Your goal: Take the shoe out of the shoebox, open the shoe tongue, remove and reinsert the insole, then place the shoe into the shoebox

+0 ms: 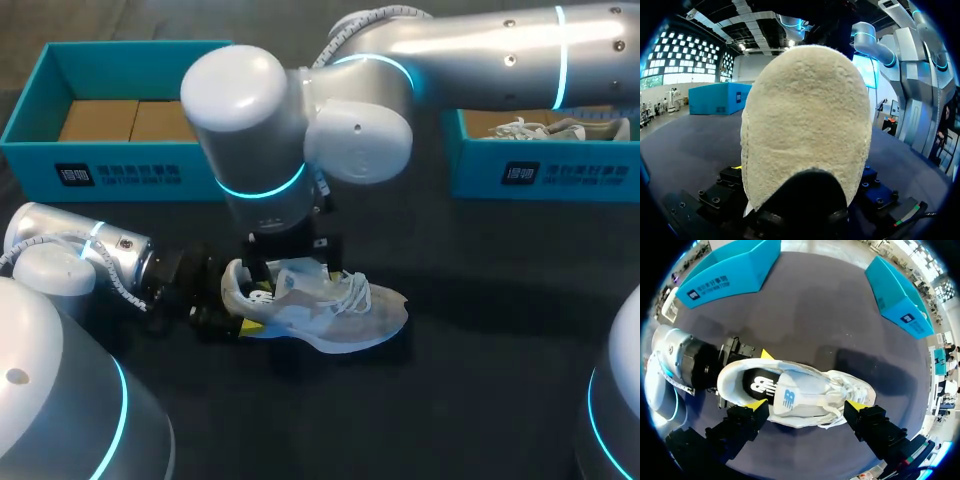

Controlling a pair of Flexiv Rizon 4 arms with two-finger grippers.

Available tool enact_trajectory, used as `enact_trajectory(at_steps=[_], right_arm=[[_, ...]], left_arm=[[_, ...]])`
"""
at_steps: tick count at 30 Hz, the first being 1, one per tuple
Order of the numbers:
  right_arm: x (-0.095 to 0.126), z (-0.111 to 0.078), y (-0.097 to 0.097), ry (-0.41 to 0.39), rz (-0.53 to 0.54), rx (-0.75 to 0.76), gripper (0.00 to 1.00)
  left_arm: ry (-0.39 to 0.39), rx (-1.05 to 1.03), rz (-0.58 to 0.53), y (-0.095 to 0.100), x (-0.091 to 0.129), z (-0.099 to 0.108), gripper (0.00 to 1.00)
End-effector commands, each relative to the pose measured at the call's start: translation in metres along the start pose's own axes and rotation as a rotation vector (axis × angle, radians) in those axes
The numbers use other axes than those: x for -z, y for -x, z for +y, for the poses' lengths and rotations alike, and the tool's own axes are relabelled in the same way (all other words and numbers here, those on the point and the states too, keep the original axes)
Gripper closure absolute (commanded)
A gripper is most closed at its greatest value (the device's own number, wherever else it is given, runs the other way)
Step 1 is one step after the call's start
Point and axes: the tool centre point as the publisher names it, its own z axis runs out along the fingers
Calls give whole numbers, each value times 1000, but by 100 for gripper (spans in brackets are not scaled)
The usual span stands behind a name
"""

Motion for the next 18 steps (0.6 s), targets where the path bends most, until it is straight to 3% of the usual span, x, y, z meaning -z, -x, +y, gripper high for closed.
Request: enact_trajectory(at_steps=[1, 18], right_arm=[[0, -2, -3, 14, -14, -1327, 0], [-19, 2, -13, 25, -25, -1343, 0]], left_arm=[[3, 0, -2, -1, 0, -1, 100], [3, 0, -2, -1, 0, -1, 100]])
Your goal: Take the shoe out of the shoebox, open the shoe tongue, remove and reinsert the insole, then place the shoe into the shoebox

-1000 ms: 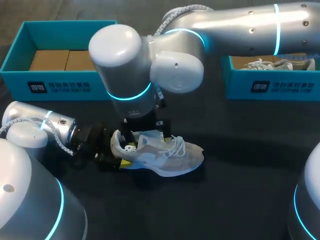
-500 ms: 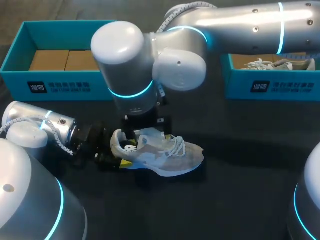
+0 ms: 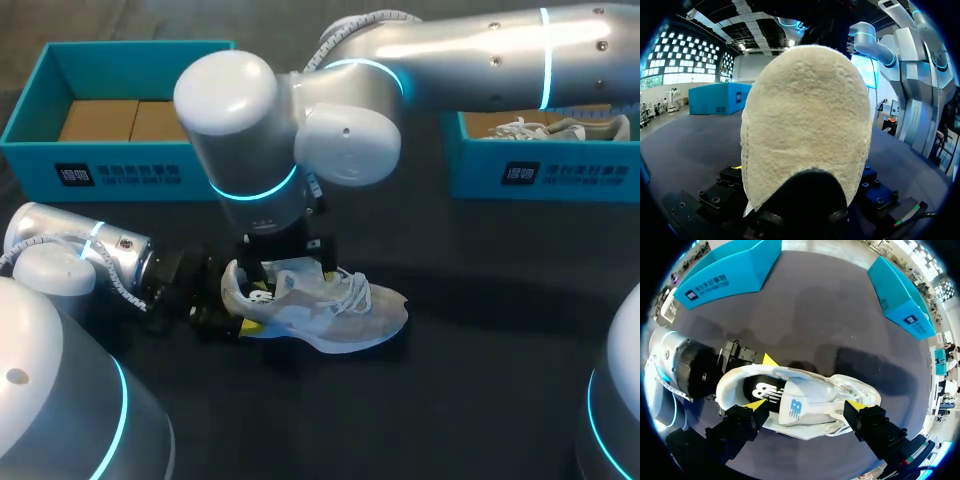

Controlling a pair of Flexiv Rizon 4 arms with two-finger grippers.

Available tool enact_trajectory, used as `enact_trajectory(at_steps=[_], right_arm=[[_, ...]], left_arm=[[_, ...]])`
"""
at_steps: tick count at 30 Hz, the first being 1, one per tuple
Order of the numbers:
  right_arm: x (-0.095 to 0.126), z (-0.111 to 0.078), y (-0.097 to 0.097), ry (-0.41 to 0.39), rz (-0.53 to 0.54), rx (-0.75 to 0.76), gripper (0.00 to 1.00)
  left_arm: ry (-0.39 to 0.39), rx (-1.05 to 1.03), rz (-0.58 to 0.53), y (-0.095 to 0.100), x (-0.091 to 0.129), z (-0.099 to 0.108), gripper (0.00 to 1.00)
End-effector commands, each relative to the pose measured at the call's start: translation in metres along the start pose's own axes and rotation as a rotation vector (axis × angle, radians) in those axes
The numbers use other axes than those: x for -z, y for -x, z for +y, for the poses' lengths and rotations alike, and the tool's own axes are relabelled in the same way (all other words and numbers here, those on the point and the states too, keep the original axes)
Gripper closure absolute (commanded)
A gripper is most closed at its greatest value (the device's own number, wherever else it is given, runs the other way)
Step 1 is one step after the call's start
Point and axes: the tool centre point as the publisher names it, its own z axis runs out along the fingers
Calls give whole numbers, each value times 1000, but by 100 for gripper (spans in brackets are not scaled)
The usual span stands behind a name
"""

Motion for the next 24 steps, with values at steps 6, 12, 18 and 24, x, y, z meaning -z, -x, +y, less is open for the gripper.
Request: enact_trajectory(at_steps=[6, 12, 18, 24], right_arm=[[-7, -5, 0, 62, -26, -1373, 0], [-10, -5, 1, 79, -37, -1386, 0], [-14, -4, 3, 92, -43, -1399, 0], [-23, -4, 3, 97, -60, -1416, 0]], left_arm=[[3, 0, -2, -1, 0, -1, 100], [3, 0, -2, -1, 0, -1, 100], [3, 0, -2, -1, 0, -1, 100], [3, 0, -2, -1, 0, -1, 100]])
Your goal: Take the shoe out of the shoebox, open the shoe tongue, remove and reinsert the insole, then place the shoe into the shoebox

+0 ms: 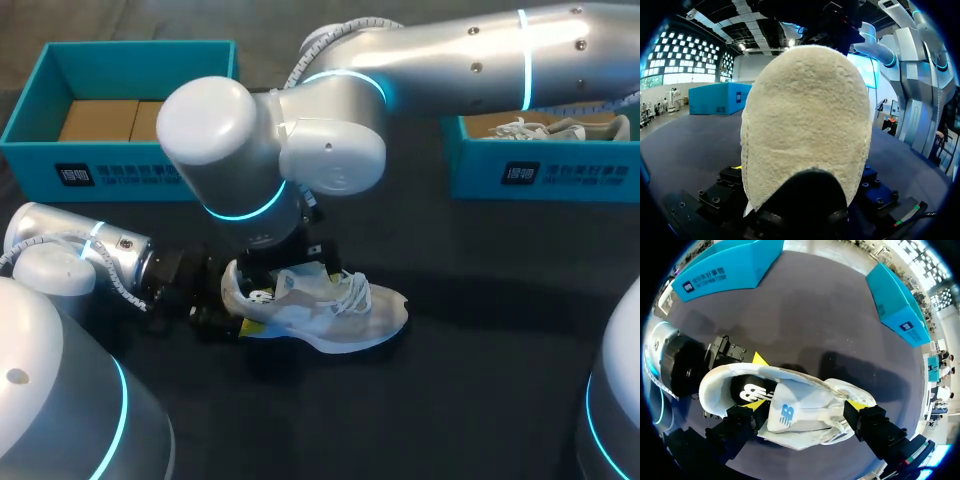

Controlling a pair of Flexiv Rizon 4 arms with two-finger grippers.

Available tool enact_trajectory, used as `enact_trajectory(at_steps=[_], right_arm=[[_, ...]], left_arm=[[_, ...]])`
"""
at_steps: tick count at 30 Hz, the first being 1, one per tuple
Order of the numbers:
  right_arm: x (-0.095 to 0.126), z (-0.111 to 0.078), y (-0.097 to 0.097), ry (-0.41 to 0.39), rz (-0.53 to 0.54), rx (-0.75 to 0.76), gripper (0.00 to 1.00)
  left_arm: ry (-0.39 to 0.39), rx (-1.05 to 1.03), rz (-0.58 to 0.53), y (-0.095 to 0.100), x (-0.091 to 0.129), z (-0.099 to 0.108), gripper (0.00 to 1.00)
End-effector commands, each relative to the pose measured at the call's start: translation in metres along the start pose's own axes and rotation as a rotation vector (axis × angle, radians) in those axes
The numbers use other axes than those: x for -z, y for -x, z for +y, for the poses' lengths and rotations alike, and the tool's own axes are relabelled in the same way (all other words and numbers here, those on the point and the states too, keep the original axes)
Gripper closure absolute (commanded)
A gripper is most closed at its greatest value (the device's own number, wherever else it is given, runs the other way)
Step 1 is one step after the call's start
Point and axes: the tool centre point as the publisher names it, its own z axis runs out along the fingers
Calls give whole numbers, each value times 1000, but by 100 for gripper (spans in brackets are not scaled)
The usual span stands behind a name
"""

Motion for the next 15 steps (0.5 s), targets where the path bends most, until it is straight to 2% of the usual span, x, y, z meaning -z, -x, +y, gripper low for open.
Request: enact_trajectory(at_steps=[1, 7, 15], right_arm=[[-7, -5, -7, 4, -16, -1460, 0], [-10, -7, -4, 7, -13, -1483, 0], [3, -11, 7, 27, -8, -1500, 0]], left_arm=[[3, 0, -2, -1, 0, -1, 100], [3, 0, -2, -1, 0, -1, 100], [3, 0, -2, -1, 0, -1, 100]])
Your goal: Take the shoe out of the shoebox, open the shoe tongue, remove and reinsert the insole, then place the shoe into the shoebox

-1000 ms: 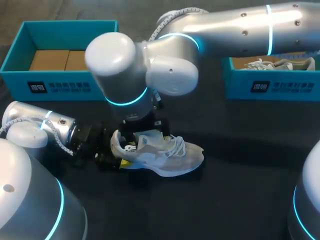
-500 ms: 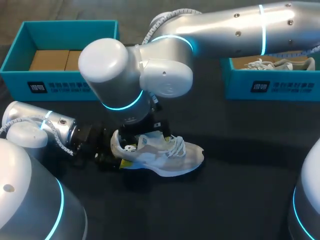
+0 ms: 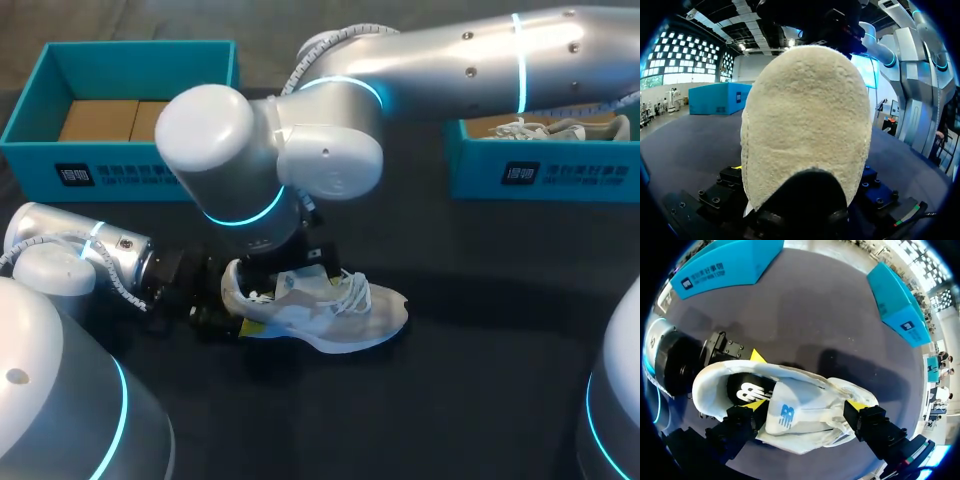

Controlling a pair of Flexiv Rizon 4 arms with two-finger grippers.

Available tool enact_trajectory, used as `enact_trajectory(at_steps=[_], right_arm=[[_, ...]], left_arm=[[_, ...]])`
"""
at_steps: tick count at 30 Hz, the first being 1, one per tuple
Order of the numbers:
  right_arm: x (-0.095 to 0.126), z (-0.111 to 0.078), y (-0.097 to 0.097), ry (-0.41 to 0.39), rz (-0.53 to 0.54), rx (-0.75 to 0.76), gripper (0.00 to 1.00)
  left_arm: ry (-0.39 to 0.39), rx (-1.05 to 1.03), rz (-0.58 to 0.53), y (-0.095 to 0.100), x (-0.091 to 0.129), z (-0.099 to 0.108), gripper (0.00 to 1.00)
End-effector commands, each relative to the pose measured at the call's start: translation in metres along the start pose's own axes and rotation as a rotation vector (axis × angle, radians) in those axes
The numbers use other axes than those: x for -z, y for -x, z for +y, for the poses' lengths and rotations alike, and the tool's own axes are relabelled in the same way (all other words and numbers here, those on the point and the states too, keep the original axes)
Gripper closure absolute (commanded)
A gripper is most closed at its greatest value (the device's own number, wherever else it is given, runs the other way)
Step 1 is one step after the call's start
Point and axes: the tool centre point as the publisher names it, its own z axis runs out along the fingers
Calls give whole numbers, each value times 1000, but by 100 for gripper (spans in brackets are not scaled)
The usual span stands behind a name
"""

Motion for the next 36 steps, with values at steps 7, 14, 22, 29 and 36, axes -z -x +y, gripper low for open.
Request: enact_trajectory(at_steps=[7, 14, 22, 29, 36], right_arm=[[8, -9, 18, 19, 2, -1522, 0], [12, -8, 25, 16, 20, -1533, 0], [18, -5, 38, -16, 39, -1553, 9], [19, -2, 43, -68, 72, -1537, 55], [10, -2, 41, -114, 93, -1530, 58]], left_arm=[[3, 0, -2, -1, 0, -1, 100], [3, 0, -2, -1, 0, -1, 100], [3, 0, -2, -1, 0, -1, 100], [3, 0, -2, -1, 0, -1, 100], [3, 0, -2, -1, 0, -1, 100]])
